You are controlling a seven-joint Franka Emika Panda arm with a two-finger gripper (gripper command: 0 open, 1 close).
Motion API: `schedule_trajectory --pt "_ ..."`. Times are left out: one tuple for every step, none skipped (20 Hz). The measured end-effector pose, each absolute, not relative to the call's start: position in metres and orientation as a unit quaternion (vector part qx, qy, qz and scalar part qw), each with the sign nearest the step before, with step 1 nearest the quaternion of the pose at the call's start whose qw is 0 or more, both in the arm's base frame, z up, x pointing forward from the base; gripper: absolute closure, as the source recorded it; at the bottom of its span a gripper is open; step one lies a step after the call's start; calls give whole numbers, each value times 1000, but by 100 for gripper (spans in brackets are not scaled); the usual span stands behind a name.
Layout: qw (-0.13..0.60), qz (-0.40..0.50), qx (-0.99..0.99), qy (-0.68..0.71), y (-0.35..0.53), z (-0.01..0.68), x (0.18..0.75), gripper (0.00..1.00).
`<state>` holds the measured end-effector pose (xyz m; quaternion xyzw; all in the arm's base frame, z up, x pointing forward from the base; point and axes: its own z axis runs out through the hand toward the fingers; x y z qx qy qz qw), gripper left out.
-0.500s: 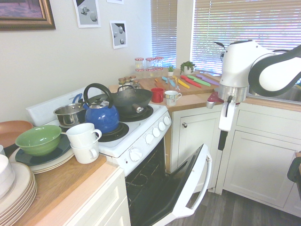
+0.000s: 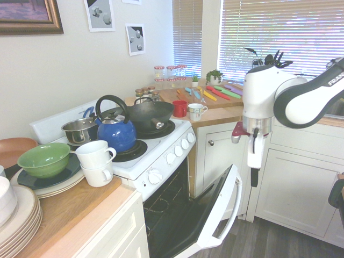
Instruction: Close the oven
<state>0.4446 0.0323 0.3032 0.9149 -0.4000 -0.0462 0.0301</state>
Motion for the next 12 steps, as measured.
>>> schedule_trajectory --pt "33 -53 911 -409 31 288 449 0" --pt "39 -58 908 -414 28 272 453 0" --pt "44 -66 905 -417 24 255 455 0" --pt "46 -70 903 -422 17 238 458 0" --pt "45 -68 900 -427 9 223 460 0" --pt "43 -64 898 -434 1 209 462 0" --pt "38 -56 896 -439 -7 196 464 0" --pt "32 -49 894 -444 -13 184 465 0" --pt "24 -41 894 -445 -17 173 466 0" --pt "19 -35 896 -442 -20 163 467 0" --pt "17 -32 899 -436 -23 153 466 0" --pt "15 -30 901 -432 -25 146 466 0"
